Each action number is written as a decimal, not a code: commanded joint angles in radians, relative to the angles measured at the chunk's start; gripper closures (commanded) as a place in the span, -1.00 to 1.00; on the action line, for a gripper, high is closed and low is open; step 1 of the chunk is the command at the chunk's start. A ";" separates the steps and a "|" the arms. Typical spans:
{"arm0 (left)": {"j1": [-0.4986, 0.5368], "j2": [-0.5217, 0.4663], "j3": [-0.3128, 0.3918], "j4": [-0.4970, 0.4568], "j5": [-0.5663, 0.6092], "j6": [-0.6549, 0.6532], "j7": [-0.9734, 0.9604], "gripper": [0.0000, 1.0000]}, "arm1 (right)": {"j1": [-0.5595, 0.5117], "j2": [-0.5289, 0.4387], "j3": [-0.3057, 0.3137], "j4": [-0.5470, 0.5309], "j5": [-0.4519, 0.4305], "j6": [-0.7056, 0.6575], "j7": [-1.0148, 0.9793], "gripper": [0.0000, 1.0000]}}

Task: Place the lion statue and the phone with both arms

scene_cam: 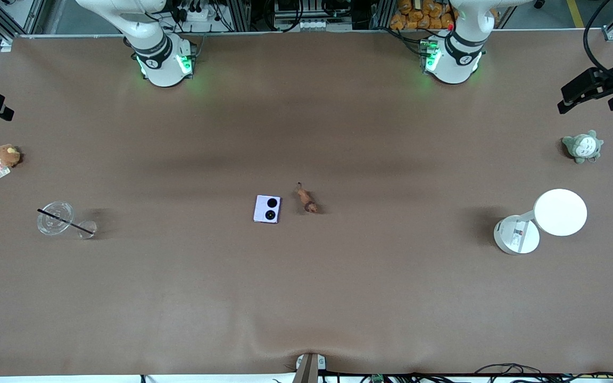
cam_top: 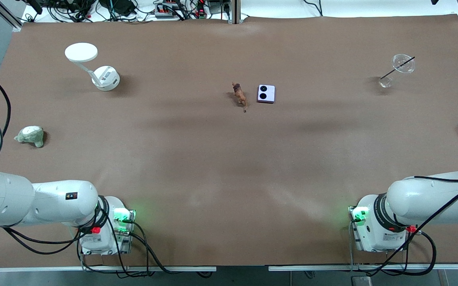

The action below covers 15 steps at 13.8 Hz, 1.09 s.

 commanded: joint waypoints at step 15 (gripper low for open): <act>0.003 0.048 -0.031 0.040 0.024 -0.039 -0.008 -1.00 | -0.009 0.006 0.003 0.006 -0.011 -0.016 0.005 -1.00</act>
